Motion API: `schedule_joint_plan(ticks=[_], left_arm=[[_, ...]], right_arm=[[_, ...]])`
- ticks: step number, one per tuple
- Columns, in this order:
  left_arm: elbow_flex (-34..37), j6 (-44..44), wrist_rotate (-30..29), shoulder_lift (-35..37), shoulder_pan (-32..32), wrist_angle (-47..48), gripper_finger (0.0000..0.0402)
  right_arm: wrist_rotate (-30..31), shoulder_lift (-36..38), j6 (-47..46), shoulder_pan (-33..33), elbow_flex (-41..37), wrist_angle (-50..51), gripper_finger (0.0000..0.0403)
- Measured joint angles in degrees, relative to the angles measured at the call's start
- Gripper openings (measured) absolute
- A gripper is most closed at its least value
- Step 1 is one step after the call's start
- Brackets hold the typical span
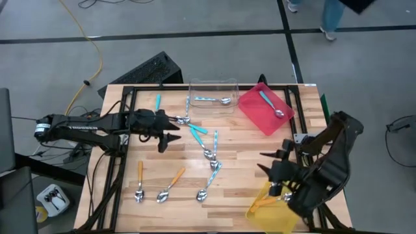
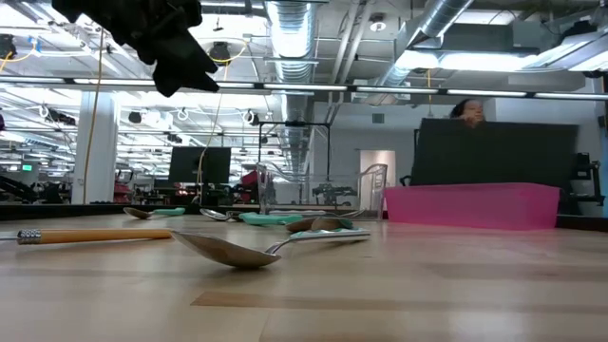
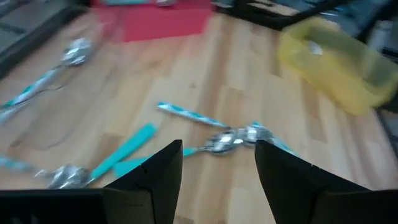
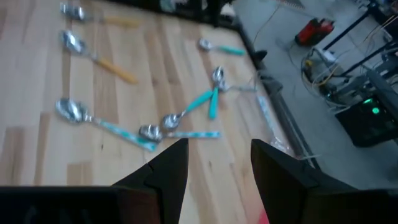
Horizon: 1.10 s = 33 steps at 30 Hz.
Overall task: Sort silverware by color (type)
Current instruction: Put the blue spoon into the red bin
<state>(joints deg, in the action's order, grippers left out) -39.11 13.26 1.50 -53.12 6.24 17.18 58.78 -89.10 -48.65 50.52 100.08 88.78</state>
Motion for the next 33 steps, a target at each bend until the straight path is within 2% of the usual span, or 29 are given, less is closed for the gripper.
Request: schedule_joint_plan(ticks=[3, 6, 12, 16, 18, 23, 28, 33], left_arm=[[0.0, -2.6, 3.5, 0.0, 0.0, 0.0, 0.0185], [0.0, -3.0, 3.8, 0.0, 0.0, 0.1, 0.0185], [0.0, -2.8, 5.6, -0.2, -2.0, 1.2, 0.0185], [0.0, -1.3, -2.8, -0.4, -4.2, 1.9, 0.0185], [0.0, -1.0, -3.8, -1.2, -4.4, 1.8, 0.0185], [0.0, -2.3, -0.9, -4.7, -4.4, 0.4, 0.0185], [0.0, -5.7, 4.2, -8.9, -4.4, -6.6, 0.0185], [0.0, -7.9, 5.4, -9.8, -4.4, -8.8, 0.0185]], right_arm=[[1.7, 3.2, 1.4, 0.0, -3.0, -2.7, 0.0198], [2.0, 6.8, 2.3, -0.4, -7.9, -7.7, 0.0198], [1.0, 11.7, 9.2, -2.4, -21.4, -26.4, 0.0198], [-2.9, 13.0, 13.2, -5.0, -27.7, -35.2, 0.0198], [-4.6, 13.2, 13.4, -6.9, -29.9, -37.5, 0.0198], [-9.7, 13.2, 18.0, -11.4, -33.6, -44.7, 0.0198], [-15.6, 12.7, 29.3, -17.5, -36.5, -60.2, 0.0198], [-16.6, 9.8, 34.2, -25.4, -38.9, -77.0, 0.0198]])
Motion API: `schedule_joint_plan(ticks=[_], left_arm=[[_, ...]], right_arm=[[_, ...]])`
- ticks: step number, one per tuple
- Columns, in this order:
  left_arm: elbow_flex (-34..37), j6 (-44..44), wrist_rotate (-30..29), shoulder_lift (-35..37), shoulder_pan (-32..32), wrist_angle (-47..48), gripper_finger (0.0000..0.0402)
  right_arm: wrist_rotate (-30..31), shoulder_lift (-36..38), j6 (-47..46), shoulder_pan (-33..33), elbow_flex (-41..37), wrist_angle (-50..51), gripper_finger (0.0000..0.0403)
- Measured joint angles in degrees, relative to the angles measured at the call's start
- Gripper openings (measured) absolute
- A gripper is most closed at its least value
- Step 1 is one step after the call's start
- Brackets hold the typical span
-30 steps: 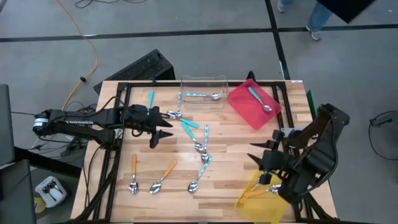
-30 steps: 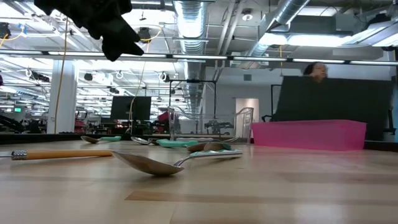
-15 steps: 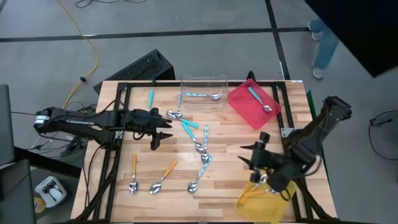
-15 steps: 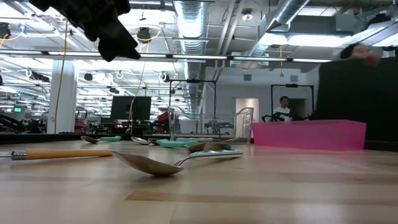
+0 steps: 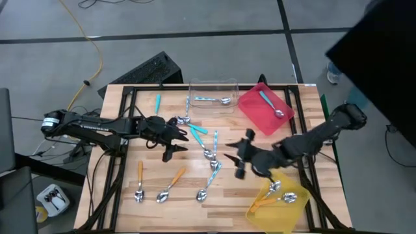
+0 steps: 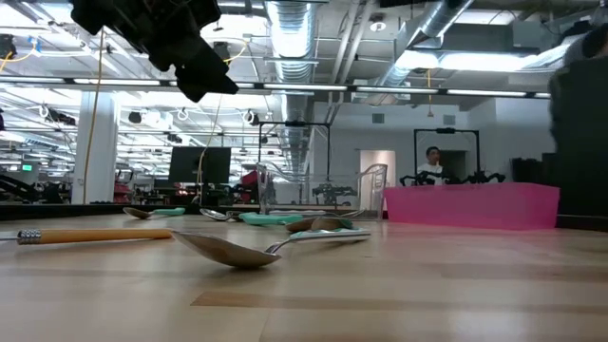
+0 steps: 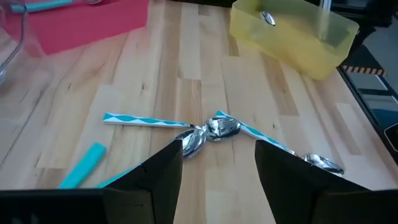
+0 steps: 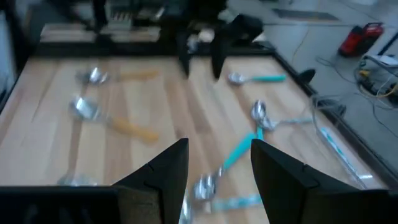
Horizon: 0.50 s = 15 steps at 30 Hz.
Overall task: Sort silverware by color (type)
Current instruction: Put the blue spoon into the red bin
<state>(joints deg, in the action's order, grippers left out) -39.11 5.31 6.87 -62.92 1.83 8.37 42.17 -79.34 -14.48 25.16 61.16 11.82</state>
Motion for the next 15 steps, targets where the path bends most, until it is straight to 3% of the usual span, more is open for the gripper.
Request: schedule_joint_plan(ticks=[6, 15], left_arm=[[0.0, -0.1, 0.0, 0.5, 0.0, 1.8, 0.0185], [0.0, 0.6, 0.2, 1.8, 0.0, 4.4, 0.0185]], right_arm=[[-0.9, -9.1, -0.5, -8.0, -0.3, -9.3, 0.0198], [-3.2, -24.2, -0.9, -13.8, -0.3, -26.9, 0.0198]])
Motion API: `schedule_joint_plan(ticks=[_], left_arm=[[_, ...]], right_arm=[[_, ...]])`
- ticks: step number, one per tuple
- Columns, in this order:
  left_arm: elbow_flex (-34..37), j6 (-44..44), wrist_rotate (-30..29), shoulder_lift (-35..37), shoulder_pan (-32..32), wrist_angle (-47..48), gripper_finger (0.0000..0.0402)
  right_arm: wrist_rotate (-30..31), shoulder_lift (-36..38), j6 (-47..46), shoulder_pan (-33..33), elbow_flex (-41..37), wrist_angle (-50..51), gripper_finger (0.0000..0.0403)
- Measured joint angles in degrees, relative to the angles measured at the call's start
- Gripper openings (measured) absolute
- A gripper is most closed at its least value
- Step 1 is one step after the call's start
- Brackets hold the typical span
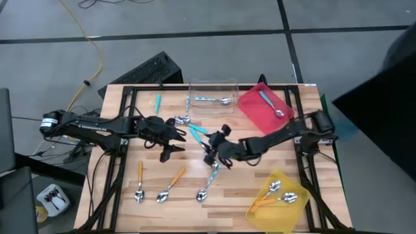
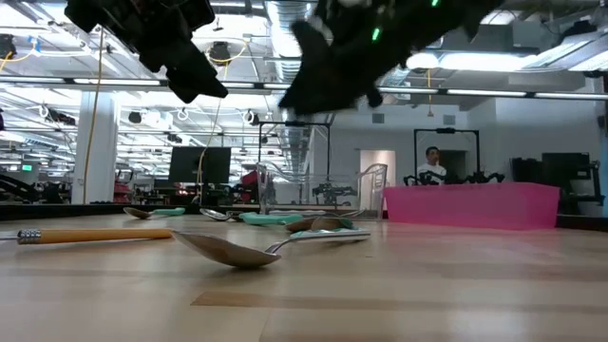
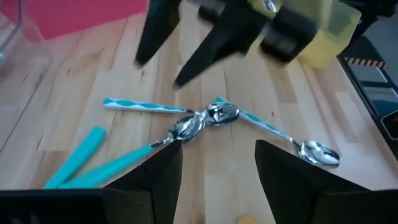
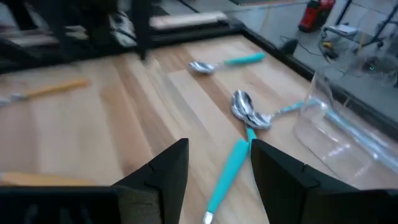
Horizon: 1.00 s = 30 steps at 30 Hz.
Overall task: Sort silverware by color (type)
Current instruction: Put the blue spoon into the red bin
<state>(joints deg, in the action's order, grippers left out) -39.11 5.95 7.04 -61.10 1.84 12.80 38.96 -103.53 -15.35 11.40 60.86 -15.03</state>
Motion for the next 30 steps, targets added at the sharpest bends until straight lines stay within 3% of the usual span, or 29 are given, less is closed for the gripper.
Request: schedule_joint_plan(ticks=[6, 9, 14, 30], left_arm=[[0.0, 0.6, 0.0, 0.4, 0.0, 1.5, 0.0185], [0.0, 0.6, 0.0, 0.4, 0.0, 1.2, 0.0185], [0.0, 0.5, -0.1, 0.4, 0.0, 0.7, 0.0185], [0.0, 0.6, -0.3, 0.4, -0.2, 1.6, 0.0185]], right_arm=[[-1.6, -5.3, -6.5, -1.9, 0.0, -1.5, 0.0202], [-5.3, -6.0, -7.4, -2.7, -0.1, -1.0, 0.0221], [-5.1, -7.8, -7.3, -3.5, 1.0, 0.6, 0.0257], [-4.6, -19.3, -9.5, -5.8, 9.1, 4.6, 0.0260]])
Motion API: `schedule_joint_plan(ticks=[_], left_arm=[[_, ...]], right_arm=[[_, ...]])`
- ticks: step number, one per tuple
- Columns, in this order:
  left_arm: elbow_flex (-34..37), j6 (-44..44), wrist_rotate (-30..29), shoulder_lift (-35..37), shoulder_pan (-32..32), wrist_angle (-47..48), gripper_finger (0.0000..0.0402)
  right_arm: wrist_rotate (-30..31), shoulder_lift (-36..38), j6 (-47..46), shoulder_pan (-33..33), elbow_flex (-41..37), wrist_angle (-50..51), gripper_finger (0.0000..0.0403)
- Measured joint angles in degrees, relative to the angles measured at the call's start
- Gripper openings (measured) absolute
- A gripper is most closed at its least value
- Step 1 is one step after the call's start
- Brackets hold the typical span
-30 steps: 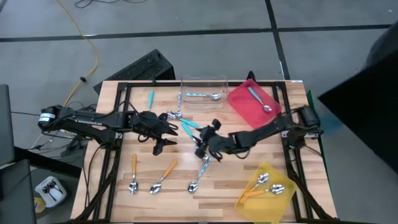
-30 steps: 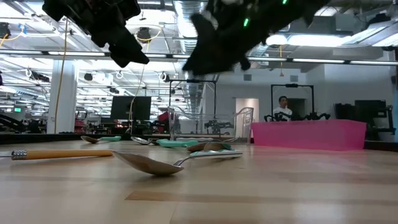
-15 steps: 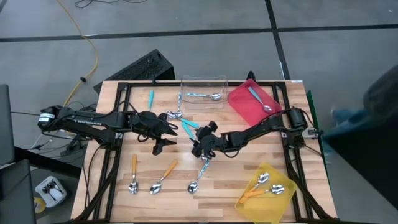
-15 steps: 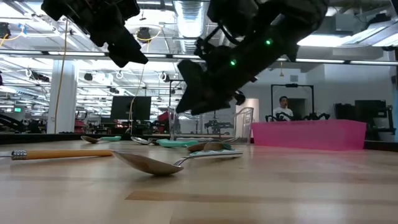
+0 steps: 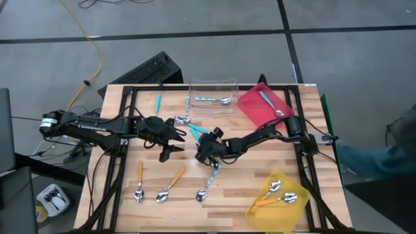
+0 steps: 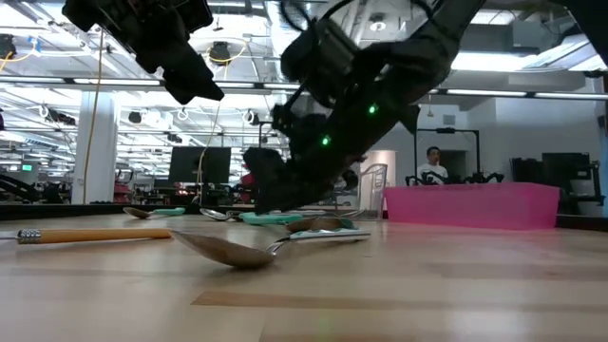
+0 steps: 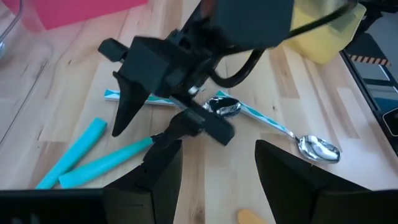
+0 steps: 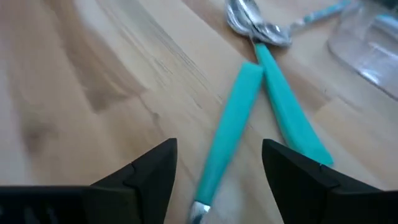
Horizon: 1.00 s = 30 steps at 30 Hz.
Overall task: Sort silverware by color (type)
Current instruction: Put the blue spoon into the red bin
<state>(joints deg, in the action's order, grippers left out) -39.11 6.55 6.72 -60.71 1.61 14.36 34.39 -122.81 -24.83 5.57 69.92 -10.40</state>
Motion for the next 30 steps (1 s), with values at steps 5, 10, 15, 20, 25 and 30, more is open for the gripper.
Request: schedule_joint_plan(ticks=[5, 10, 15, 20, 25, 30], left_arm=[[0.0, 0.0, -1.0, 0.0, -0.1, 0.1, 0.0185], [0.0, 0.0, -1.6, 0.0, -0.1, -0.1, 0.0185], [0.0, 0.0, -1.6, 0.0, -0.1, -0.1, 0.0185], [0.0, 0.7, -1.6, 0.0, -0.1, -0.1, 0.0185], [0.0, 0.7, -1.6, 0.0, -0.1, -0.1, 0.0185], [0.0, 1.5, -1.6, 0.0, -0.4, -0.1, 0.0185]], right_arm=[[-0.2, -1.9, -6.8, -0.4, 1.5, 5.4, 0.0258], [-1.2, -1.8, -12.0, -0.8, 1.7, 11.2, 0.0215], [-1.8, -1.7, -12.3, -0.9, 1.6, 12.1, 0.0128], [-2.3, -1.7, -12.3, -0.7, 1.5, 12.6, 0.0068], [-2.7, -1.8, -12.2, 0.0, 1.3, 11.3, 0.0068], [-3.1, -1.5, -12.0, 0.8, 3.4, 13.4, 0.0068]])
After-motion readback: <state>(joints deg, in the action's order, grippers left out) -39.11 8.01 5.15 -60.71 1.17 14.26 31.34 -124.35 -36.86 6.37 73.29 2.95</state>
